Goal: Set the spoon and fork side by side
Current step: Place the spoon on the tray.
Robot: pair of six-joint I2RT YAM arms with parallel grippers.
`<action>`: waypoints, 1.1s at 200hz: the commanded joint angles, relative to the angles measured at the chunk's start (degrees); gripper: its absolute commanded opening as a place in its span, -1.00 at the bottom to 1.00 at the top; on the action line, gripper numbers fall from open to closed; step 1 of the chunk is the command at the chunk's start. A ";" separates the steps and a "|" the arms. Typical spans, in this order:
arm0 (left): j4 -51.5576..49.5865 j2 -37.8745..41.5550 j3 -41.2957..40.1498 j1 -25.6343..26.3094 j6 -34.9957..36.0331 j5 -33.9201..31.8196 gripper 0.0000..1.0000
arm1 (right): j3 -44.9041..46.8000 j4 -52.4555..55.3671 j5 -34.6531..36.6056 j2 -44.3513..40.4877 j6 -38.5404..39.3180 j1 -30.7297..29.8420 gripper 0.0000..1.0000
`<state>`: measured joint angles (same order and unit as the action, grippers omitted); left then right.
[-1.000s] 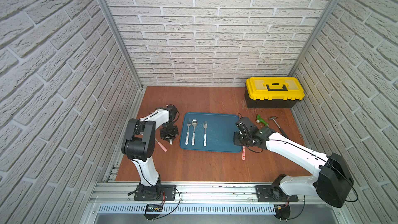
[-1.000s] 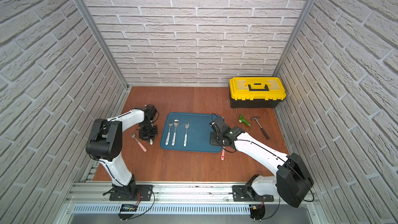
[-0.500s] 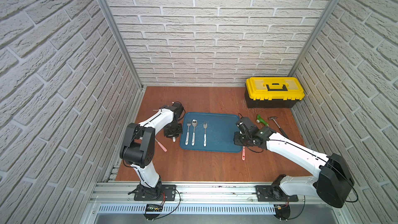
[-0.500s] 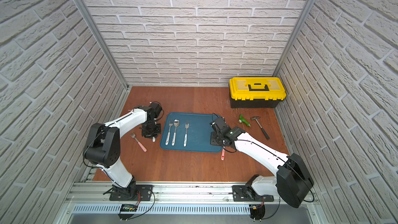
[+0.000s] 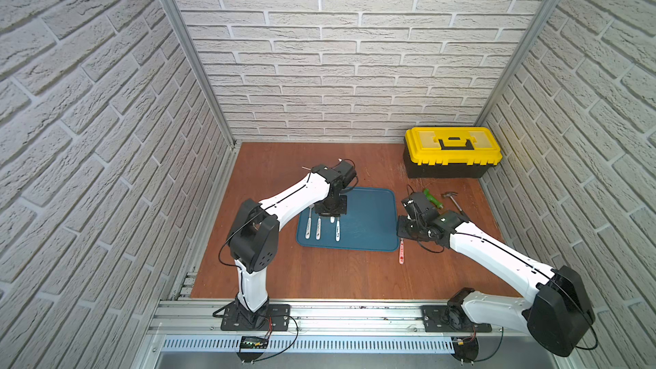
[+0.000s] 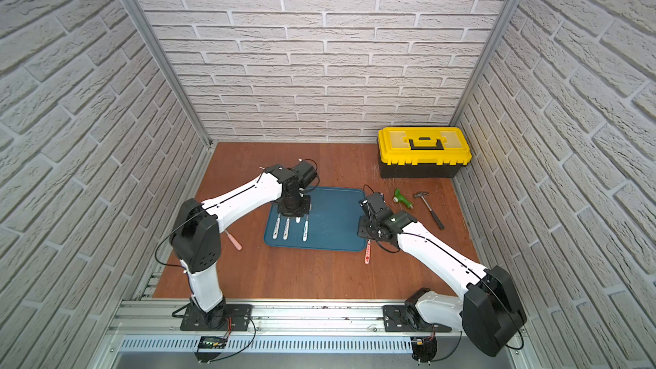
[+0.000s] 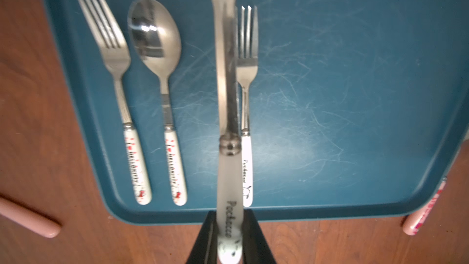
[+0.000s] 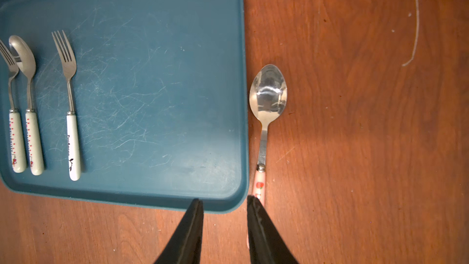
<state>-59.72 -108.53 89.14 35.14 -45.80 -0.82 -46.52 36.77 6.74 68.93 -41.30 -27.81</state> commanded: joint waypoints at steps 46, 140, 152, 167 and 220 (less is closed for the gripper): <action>-0.57 -10.08 6.11 3.99 -3.84 2.15 -0.84 | 1.91 0.73 -0.63 -3.27 2.32 2.26 -0.31; 0.74 -12.22 4.85 6.15 -7.87 1.66 -0.86 | 3.67 -0.96 -2.92 -3.56 2.62 3.42 -0.31; 1.54 -12.06 3.75 6.17 -8.77 1.98 -0.86 | 3.65 -1.02 -3.11 -3.37 2.77 3.47 -0.31; 2.16 -11.83 2.50 6.34 -9.60 2.52 -0.85 | 3.64 -0.88 -3.45 -3.21 2.87 3.45 -0.31; 2.55 -13.34 3.41 7.05 -9.23 2.97 -0.84 | 4.51 -1.27 -3.37 -3.79 2.95 3.72 -0.31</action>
<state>-57.06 -120.81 91.35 41.36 -54.30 2.02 -42.98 36.73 3.55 66.48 -38.98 -24.69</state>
